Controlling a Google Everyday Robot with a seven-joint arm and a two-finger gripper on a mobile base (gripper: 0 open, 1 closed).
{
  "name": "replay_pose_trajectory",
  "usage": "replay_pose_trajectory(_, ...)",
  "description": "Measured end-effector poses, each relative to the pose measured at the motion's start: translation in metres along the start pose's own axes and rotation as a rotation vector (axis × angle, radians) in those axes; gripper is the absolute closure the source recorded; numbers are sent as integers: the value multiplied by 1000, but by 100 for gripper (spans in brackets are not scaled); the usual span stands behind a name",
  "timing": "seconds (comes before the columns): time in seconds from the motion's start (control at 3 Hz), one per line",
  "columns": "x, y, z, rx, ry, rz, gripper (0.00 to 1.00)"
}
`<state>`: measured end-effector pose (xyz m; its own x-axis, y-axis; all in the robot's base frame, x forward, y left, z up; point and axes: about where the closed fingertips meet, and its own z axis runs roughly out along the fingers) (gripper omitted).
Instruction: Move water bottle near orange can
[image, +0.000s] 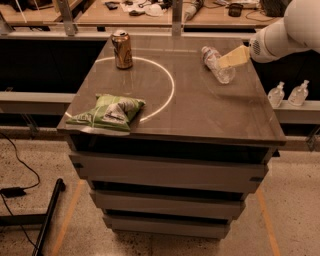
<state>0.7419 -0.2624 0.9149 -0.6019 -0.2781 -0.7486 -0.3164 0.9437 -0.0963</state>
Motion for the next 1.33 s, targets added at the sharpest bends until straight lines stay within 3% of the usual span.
replay_pose_trajectory(0.33, -1, 4, 3, -16, -19, 14, 0)
replay_pose_trajectory(0.67, -7, 12, 12, -67, -81, 32, 0)
replay_pose_trajectory(1.33, 2, 28, 45, -85, -119, 1, 0)
